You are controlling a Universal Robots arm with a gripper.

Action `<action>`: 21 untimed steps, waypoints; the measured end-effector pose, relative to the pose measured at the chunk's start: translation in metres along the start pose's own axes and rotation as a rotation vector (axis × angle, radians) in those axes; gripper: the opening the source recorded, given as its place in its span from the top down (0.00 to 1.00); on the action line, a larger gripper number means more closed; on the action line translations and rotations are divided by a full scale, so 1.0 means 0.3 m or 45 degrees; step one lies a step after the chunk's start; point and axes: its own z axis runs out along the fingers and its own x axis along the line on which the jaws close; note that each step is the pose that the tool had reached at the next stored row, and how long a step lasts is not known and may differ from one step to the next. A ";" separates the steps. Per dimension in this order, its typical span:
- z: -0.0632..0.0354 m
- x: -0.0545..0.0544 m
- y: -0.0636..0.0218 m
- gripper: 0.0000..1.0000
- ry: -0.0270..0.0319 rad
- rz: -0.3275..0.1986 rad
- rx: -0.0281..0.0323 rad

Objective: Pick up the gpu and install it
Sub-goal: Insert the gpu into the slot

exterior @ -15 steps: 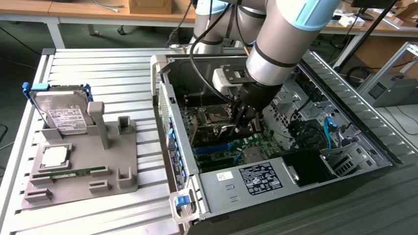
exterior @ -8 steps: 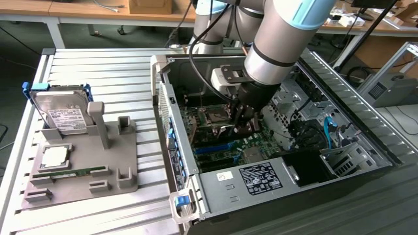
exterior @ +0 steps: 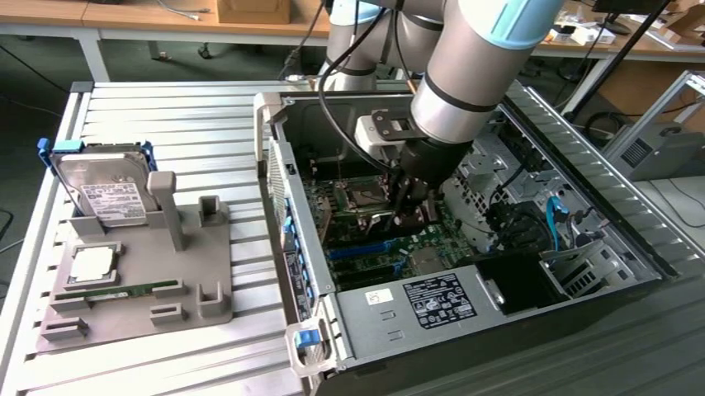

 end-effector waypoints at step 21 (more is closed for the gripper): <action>0.000 0.012 0.011 0.73 -0.0002 0.000 0.0000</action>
